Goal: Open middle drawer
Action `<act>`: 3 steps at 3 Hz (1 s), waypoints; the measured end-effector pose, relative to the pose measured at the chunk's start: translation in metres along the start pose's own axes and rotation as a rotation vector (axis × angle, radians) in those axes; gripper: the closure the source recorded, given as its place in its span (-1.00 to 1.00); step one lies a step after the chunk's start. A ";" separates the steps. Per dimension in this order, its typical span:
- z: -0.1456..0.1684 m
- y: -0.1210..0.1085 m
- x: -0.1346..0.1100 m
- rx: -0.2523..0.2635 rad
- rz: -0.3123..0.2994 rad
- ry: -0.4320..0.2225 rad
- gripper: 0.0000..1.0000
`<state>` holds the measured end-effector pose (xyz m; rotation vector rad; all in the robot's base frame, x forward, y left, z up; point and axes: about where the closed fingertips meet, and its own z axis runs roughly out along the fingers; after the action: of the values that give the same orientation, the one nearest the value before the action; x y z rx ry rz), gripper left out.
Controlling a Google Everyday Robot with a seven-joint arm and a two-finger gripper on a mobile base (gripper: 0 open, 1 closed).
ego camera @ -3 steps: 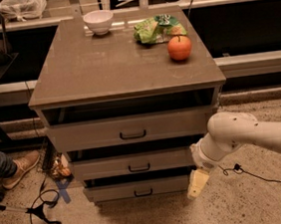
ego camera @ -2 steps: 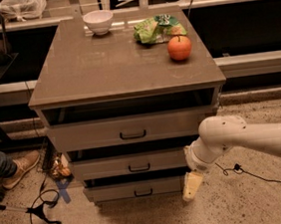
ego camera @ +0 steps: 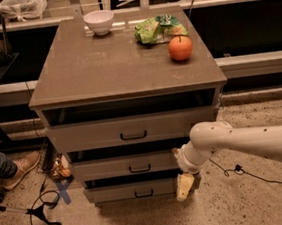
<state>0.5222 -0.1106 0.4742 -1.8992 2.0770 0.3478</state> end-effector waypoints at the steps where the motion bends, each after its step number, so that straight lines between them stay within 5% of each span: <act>1: 0.023 -0.013 -0.007 -0.002 -0.050 -0.016 -1.00; 3: 0.035 -0.039 -0.016 0.067 -0.078 -0.037 -1.00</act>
Offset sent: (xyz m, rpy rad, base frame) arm 0.0529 0.0306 -0.0400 0.0072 -0.0911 0.0681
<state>0.5648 -0.0861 0.4490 -1.9135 1.9593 0.2893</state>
